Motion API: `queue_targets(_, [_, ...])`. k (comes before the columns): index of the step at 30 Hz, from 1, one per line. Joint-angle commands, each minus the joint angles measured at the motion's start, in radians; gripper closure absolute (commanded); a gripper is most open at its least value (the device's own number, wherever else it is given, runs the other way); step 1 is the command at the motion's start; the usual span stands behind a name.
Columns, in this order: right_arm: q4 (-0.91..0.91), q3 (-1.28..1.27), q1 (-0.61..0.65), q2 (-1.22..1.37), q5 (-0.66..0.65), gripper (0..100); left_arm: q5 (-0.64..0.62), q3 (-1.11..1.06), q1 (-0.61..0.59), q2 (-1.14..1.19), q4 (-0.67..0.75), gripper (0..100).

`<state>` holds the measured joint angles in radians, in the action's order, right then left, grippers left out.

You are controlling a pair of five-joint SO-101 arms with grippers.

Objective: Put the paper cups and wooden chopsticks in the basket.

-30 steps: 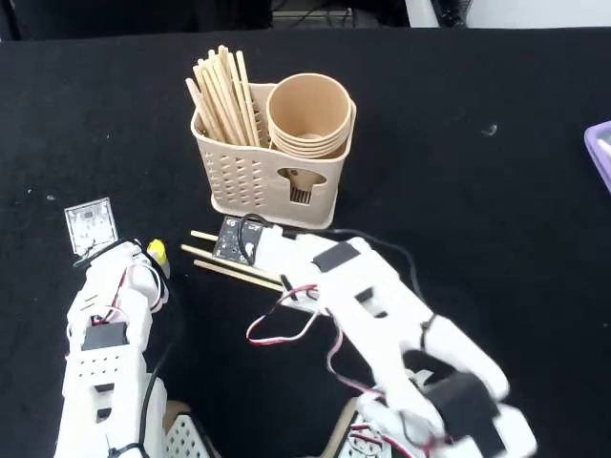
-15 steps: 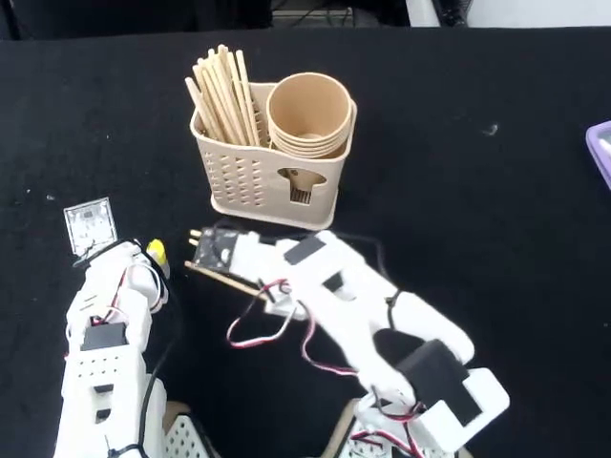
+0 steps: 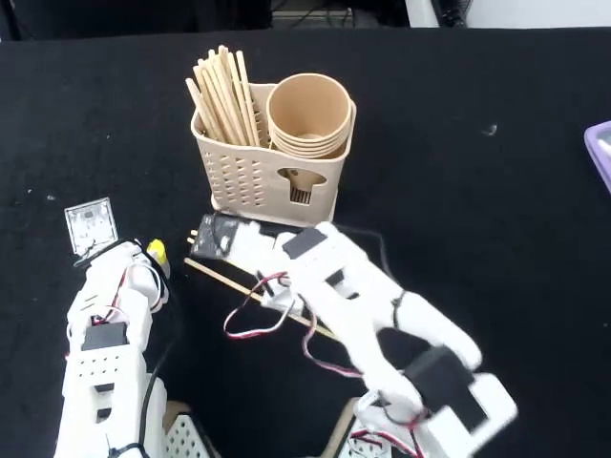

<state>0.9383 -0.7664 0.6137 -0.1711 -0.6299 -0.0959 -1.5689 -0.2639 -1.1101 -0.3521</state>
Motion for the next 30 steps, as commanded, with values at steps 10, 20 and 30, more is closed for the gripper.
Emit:
queue_targets(10, [-0.083,-0.019,0.110,0.008,0.094,77.2,-0.011,0.039,-0.101,-0.014,0.015,84])
queue_targets(20, [-0.083,0.117,0.109,0.236,0.092,77.6,-0.095,0.068,-0.231,-0.014,0.009,84])
queue_targets(30, [-0.081,0.119,0.109,0.234,0.083,98.8,-0.181,0.073,-0.300,-0.014,0.015,84])
